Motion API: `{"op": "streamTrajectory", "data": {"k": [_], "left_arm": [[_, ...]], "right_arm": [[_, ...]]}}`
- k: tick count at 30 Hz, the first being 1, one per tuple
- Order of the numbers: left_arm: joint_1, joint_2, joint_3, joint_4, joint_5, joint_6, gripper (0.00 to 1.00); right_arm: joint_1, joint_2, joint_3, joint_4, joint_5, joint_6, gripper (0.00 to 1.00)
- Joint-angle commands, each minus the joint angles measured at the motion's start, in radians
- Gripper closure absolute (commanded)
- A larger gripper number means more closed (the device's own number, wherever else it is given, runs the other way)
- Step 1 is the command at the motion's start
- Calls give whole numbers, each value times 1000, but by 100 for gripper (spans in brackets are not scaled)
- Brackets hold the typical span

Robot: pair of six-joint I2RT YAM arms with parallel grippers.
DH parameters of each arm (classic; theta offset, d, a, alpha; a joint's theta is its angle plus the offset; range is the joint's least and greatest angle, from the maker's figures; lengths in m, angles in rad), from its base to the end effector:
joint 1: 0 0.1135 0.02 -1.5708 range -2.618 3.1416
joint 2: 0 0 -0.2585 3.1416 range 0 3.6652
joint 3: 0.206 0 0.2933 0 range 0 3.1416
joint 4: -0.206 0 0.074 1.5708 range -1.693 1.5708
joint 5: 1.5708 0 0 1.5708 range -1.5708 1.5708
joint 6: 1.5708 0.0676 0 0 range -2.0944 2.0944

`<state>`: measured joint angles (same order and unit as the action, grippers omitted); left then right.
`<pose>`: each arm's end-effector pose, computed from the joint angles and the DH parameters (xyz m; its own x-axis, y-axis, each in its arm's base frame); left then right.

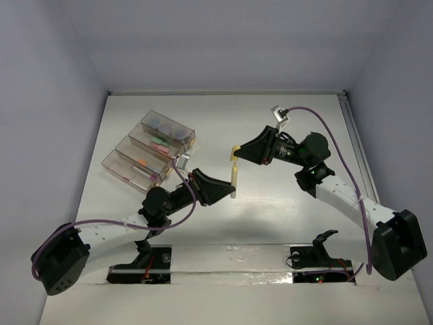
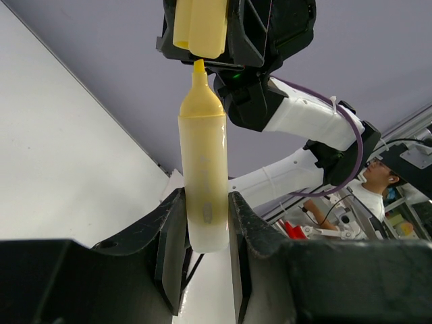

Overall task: Sort the stationery into containers
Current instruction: Close the pen cap on the pen.

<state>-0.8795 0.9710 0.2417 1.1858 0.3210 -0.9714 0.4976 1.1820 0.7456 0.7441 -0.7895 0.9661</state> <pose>0.1443 -0.2078 0.2412 -0.5942 -0.5109 -0.6212 0.7463 -0.0622 -0.6627 0.2613 0.1966 0.3226 -0.6144 0.3256 -0.7187 -0.7481 0.0493 0.6618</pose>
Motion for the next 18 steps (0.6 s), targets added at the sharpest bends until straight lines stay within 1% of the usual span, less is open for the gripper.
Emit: {"op": "streamTrajectory", "data": {"k": [1, 18], "left_arm": [[7, -5, 13, 90, 23, -4, 100], [25, -40, 42, 49, 21, 26, 100]], "right_arm": [[-4, -19, 38, 51, -2, 11, 100], [5, -19, 24, -37, -53, -49, 100]]}}
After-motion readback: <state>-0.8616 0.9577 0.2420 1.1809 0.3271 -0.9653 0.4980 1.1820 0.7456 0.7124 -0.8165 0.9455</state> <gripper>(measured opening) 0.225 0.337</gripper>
